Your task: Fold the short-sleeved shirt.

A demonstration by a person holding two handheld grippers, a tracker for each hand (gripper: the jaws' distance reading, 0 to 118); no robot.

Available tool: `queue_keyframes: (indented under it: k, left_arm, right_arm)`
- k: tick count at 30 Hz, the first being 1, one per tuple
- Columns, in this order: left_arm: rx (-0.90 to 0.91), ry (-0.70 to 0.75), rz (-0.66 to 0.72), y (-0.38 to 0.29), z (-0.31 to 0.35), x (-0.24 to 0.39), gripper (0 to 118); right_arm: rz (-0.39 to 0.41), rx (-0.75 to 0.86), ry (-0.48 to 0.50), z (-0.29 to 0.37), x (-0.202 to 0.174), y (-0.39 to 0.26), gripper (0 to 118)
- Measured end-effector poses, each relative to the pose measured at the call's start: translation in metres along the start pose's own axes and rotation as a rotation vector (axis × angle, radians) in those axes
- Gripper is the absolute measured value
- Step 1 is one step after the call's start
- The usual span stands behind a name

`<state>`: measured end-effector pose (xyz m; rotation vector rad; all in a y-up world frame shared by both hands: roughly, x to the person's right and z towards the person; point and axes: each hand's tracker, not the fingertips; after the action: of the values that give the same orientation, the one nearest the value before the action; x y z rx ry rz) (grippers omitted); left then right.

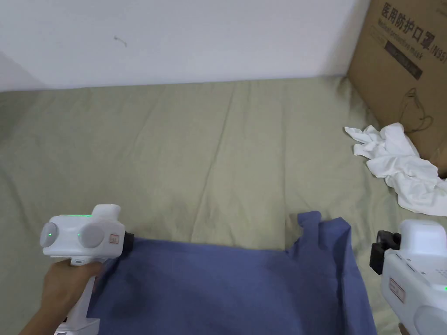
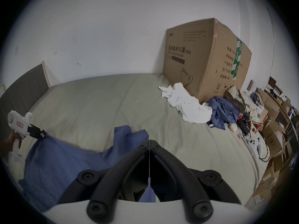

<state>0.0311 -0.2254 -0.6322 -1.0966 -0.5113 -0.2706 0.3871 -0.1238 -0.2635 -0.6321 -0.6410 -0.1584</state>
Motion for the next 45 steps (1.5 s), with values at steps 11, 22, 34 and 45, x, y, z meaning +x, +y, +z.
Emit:
queue_keyframes:
  k: [11, 22, 34, 45]
  left_arm:
    - [0.270, -0.063, 0.021, -0.027, 0.107, 0.007, 10]
    - [0.285, -0.081, 0.061, -0.048, 0.136, -0.003, 10]
    - [0.509, -0.062, 0.091, -0.039, 0.250, -0.020, 10]
    - [0.767, 0.027, 0.052, 0.066, 0.390, -0.034, 10]
  right_arm:
    - [-0.011, -0.365, 0.053, -0.116, -0.003, -0.018, 108]
    - [0.058, -0.304, 0.091, -0.085, -0.017, -0.021, 5]
    - [0.078, 0.169, 0.205, 0.086, -0.014, 0.096, 5]
    - [0.043, 0.463, 0.287, 0.152, -0.015, 0.253, 5]
